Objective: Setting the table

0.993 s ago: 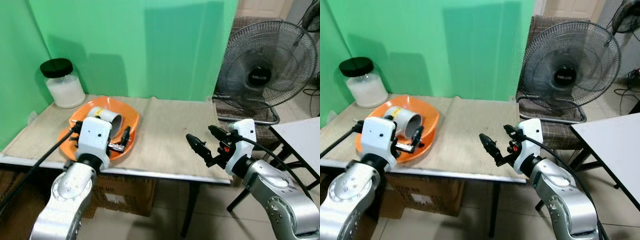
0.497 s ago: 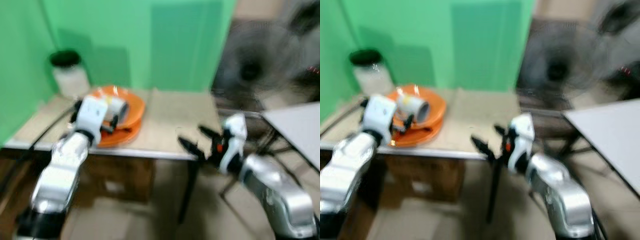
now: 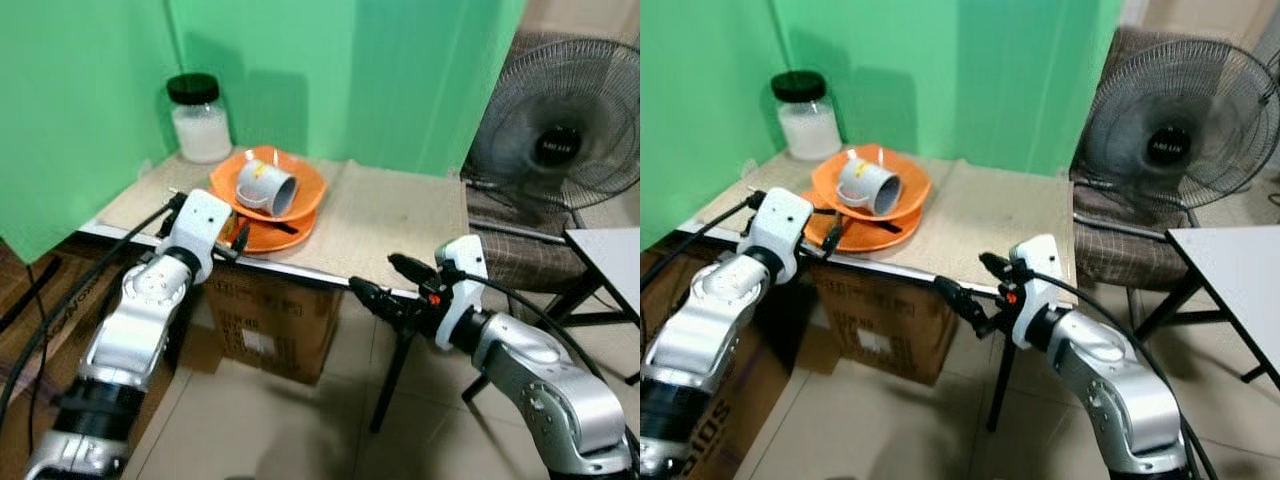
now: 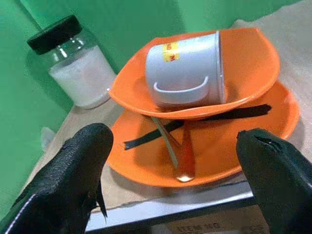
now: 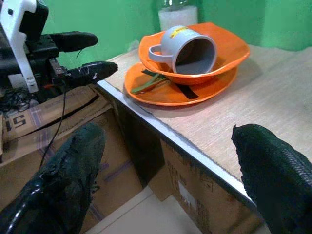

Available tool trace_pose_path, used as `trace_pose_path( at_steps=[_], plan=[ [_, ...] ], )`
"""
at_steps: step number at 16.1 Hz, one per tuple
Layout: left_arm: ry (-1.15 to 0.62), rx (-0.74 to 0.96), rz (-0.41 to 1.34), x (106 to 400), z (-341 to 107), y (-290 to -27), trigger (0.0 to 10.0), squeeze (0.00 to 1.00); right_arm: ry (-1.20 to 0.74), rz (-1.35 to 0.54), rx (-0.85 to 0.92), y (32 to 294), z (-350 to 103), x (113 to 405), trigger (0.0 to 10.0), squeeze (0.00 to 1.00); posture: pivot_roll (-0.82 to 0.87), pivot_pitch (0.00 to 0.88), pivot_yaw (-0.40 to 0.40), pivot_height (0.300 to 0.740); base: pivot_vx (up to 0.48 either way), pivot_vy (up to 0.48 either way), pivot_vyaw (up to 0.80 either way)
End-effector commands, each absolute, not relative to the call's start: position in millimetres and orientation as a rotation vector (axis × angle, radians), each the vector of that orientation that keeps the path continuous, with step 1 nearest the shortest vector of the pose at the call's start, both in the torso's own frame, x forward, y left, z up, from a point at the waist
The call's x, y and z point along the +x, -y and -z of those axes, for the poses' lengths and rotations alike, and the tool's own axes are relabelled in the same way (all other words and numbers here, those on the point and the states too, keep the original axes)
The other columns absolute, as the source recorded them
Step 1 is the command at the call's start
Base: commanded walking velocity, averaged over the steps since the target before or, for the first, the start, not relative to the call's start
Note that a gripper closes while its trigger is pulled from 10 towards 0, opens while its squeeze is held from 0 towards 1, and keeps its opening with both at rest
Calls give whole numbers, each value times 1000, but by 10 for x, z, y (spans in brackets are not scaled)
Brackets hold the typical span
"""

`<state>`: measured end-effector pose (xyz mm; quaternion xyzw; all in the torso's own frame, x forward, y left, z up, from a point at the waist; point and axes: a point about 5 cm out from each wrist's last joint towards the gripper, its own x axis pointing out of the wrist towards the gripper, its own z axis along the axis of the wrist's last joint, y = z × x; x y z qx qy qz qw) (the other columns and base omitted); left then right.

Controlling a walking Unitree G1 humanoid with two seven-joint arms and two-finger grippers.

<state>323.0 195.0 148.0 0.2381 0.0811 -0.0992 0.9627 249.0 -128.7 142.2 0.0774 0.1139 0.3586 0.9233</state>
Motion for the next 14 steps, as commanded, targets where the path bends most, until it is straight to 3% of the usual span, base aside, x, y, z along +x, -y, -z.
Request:
trace_pose_path(
  at_steps=[1, 14],
  plan=[
    [-119, 487, 205, 3299, -1591, -1930, 10000, 0, -208, -739, 148, 1284, -1486, 2506, 10000, 0, -40, 0, -21, 740, 0, 0, 0],
    [-32, 457, 247, 3350, -1641, -1865, 10000, 0, -182, -652, 161, 1233, -1482, 2503, 10000, 0, -49, 0, -28, 740, 0, 0, 0]
  ],
)
